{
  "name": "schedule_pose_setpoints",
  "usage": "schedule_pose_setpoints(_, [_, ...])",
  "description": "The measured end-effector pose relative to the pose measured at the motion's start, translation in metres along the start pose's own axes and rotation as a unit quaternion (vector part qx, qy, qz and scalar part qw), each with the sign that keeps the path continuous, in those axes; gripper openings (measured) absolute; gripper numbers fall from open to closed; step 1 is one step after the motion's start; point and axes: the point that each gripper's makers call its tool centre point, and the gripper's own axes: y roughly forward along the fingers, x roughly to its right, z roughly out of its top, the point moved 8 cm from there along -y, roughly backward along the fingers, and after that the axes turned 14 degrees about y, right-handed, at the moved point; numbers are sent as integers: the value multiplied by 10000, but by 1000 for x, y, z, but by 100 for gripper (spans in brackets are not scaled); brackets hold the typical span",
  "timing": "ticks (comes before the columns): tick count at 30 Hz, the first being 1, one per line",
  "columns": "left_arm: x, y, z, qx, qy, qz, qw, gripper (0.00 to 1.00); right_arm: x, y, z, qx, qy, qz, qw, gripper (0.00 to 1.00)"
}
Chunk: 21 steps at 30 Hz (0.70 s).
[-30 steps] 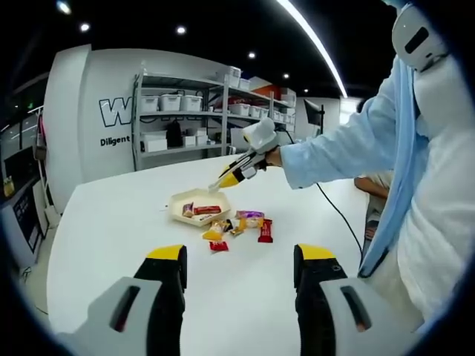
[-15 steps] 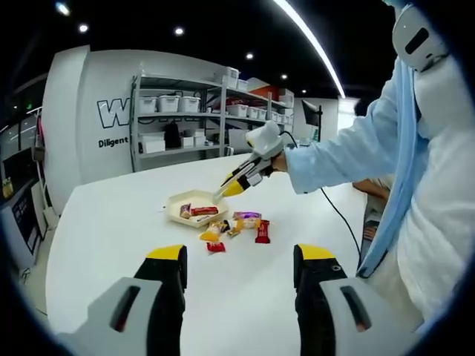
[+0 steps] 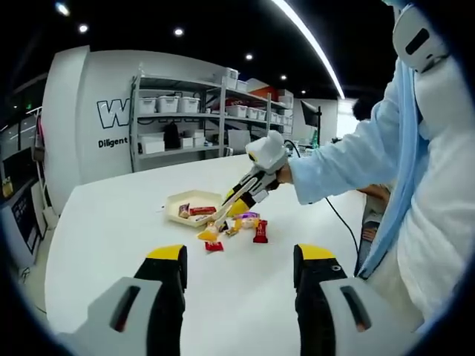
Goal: Place the target food into the container with the food tongs after gripping and lifting it, then release it inside without dropping or visibly crushing the food.
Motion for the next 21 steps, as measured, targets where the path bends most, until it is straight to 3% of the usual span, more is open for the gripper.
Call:
schedule_pose_setpoints(7, [0,-6,-2,-12,-20,53,10000,56,-12,4,-4,-109,-20,111,9999,18])
schedule_pose_setpoints(21, [1,-12,-3,-60,-55,145,9999,55,-11,26,-12,-335,-24,260,9991,18])
